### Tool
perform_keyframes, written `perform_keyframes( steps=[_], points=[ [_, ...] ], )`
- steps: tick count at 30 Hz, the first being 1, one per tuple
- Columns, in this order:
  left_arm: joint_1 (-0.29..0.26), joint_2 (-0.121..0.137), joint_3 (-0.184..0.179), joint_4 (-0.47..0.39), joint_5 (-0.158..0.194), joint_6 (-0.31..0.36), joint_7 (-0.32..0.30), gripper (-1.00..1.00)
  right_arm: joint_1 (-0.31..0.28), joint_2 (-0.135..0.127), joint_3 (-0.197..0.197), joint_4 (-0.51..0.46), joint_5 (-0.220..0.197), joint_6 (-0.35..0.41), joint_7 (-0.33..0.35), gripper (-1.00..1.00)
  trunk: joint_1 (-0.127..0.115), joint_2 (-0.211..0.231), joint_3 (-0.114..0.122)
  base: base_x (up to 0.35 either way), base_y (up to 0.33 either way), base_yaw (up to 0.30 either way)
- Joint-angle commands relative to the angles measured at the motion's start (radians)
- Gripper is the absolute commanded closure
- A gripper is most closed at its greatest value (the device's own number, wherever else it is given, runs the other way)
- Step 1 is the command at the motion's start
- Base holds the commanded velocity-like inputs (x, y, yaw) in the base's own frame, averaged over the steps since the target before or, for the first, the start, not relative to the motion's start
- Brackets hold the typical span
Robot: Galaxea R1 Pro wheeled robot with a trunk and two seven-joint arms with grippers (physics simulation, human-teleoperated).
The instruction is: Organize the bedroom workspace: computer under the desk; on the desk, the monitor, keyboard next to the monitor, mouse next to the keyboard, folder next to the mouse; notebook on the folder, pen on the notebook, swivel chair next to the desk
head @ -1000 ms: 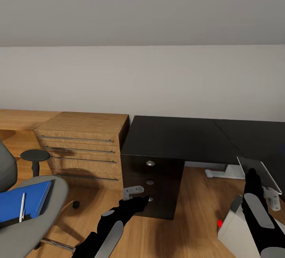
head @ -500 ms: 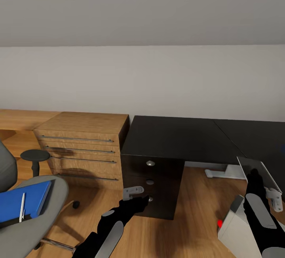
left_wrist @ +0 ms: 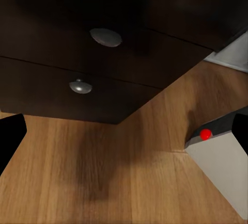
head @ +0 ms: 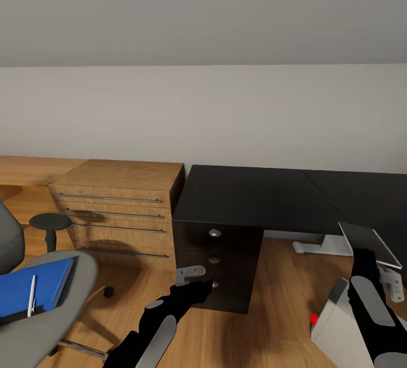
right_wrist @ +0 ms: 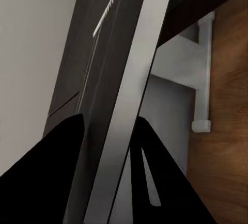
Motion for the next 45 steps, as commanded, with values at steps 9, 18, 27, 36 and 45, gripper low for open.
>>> perform_keyframes(
  steps=[9,18,27,36,45],
  points=[
    [0.0,0.001,-0.002,-0.002,0.011,0.001,0.01,-1.0,0.0,0.002,0.003,-0.001,-0.012,-0.006,-0.002,1.0,0.0,0.0,-0.001,0.0,0.0,0.0],
    [-0.001,0.001,-0.002,0.0,0.011,0.001,0.012,-1.0,0.0,0.003,0.01,-0.004,-0.011,-0.006,-0.002,1.0,-0.027,0.049,0.021,0.0,0.0,0.0],
    [-0.001,0.0,-0.002,0.009,0.01,0.001,0.012,-1.0,0.0,0.008,0.026,-0.027,-0.008,-0.007,0.006,1.0,-0.061,0.112,0.049,0.0,0.0,0.0],
    [-0.001,-0.001,-0.002,0.012,0.011,0.001,0.011,-1.0,0.001,0.03,0.083,-0.067,-0.007,-0.008,0.009,1.0,-0.096,0.175,0.077,0.0,0.0,0.0],
    [-0.001,-0.001,-0.002,0.012,0.011,0.001,0.011,-1.0,0.012,0.068,0.086,-0.194,-0.011,-0.005,0.008,1.0,-0.13,0.238,0.105,0.0,0.0,0.0]
  ],
)
